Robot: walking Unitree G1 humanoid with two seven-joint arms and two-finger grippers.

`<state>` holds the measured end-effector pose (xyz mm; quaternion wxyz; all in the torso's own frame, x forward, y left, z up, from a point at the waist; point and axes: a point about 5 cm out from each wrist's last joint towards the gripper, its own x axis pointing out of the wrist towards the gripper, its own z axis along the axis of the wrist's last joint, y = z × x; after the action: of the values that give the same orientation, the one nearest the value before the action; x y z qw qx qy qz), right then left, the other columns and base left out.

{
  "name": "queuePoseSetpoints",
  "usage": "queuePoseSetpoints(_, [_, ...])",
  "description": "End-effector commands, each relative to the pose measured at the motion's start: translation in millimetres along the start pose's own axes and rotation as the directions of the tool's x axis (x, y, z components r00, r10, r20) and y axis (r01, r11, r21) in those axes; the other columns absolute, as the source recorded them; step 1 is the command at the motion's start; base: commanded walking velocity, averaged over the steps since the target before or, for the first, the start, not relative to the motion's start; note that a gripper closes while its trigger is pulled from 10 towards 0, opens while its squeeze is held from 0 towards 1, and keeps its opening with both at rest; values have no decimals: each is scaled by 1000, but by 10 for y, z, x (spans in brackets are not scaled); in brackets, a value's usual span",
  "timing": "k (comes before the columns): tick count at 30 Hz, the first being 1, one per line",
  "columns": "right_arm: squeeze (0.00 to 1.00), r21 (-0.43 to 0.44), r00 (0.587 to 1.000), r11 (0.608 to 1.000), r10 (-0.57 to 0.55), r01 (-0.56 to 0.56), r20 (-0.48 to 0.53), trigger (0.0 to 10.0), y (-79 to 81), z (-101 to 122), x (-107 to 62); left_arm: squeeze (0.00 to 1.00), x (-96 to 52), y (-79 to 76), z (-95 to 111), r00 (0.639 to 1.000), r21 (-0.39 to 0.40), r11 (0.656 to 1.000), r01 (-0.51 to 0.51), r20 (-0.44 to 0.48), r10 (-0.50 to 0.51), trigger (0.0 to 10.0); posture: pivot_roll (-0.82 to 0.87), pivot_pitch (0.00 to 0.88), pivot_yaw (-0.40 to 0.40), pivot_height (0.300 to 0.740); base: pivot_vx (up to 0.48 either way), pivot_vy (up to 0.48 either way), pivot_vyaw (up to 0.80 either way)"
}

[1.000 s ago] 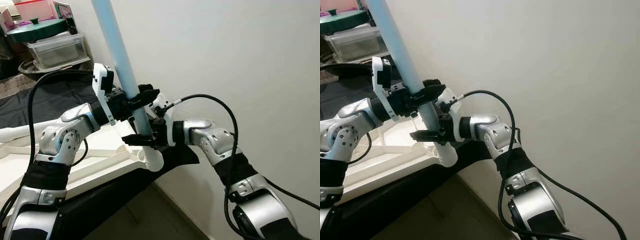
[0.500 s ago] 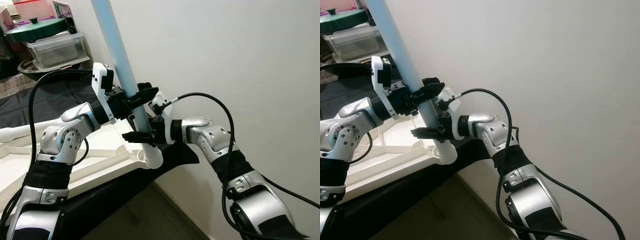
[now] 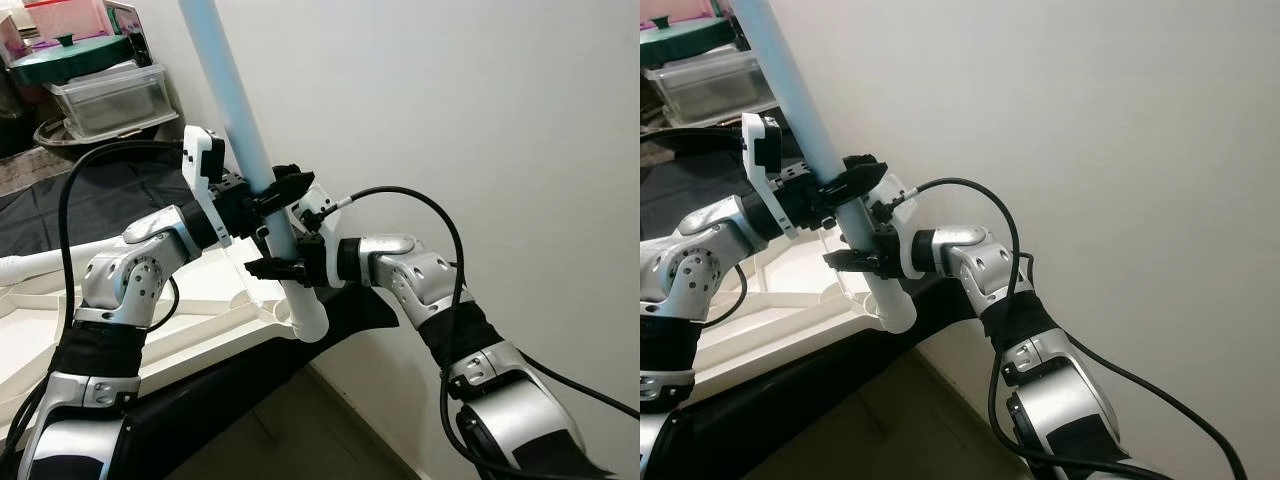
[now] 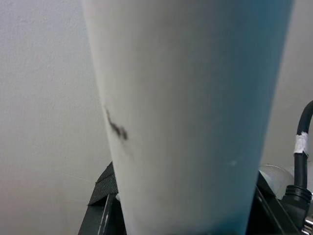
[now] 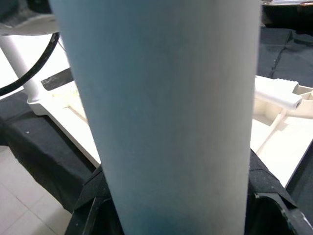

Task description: Building children table

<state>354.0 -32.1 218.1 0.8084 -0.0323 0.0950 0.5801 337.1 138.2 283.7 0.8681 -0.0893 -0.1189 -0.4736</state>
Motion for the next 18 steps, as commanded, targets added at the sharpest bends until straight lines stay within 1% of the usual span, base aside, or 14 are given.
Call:
queuePoseSetpoints(1, [0,16,1000,999,29,-29,7,0,71,47,106,0,110,-90,43,998,22,998,56,2,-56,10000,-75,0,29,740,0,0,0])
queuePoseSetpoints(2, [0,16,1000,999,29,-29,7,0,71,47,106,0,110,-90,43,998,22,998,56,2,-56,10000,-75,0,29,740,0,0,0])
queuePoseSetpoints(3, [0,19,1000,999,26,-26,3,0,65,24,102,396,106,-56,30,1000,22,1000,21,-1,-21,10000,-71,0,30,740,0,0,0])
queuePoseSetpoints(5, [0,19,1000,999,26,-26,3,0,65,24,102,396,106,-56,30,1000,22,1000,21,-1,-21,10000,-71,0,30,740,0,0,0])
queuePoseSetpoints(6, [0,20,1000,999,26,-26,-1,0,63,7,98,1000,103,-31,25,1000,7,1000,0,2,0,10000,-71,0,30,740,0,0,0])
queuePoseSetpoints(7, [0,22,1000,999,27,-27,-6,0,62,-12,92,1000,93,-12,29,1000,27,1000,-15,-7,15,10000,-69,0,31,740,0,0,0])
queuePoseSetpoints(8, [0,22,1000,999,27,-27,-6,0,62,-12,92,1000,93,-12,29,1000,27,1000,-15,-7,15,10000,-69,0,31,740,0,0,0])
queuePoseSetpoints(10, [0,25,1000,999,25,-25,-10,0,58,-34,82,1000,77,20,54,999,66,997,-44,-11,44,10000,-69,0,31,740,0,0,0])
queuePoseSetpoints(11, [0,26,1000,999,21,-21,-11,0,50,-49,71,910,55,51,90,997,91,993,-73,2,73,10000,-69,0,31,740,0,0,0])
queuePoseSetpoints(12, [0,27,1000,999,18,-18,-11,0,43,-59,62,0,35,77,122,996,95,991,-94,20,92,10000,-69,0,31,740,0,0,0])
queuePoseSetpoints(14, [0,32,1000,999,5,-5,-11,0,22,-76,40,0,-21,142,197,987,89,985,-148,68,143,10000,-69,0,31,740,0,0,0])
queuePoseSetpoints(16, [0,34,1000,999,1,-1,-11,0,16,-79,33,0,-39,162,218,984,87,982,-166,80,159,10000,-69,0,31,740,0,0,0])
queuePoseSetpoints(18, [0,34,1000,999,-23,24,-11,0,-35,-88,-15,0,-130,233,322,964,85,967,-239,138,226,10000,-69,0,31,740,0,0,0])
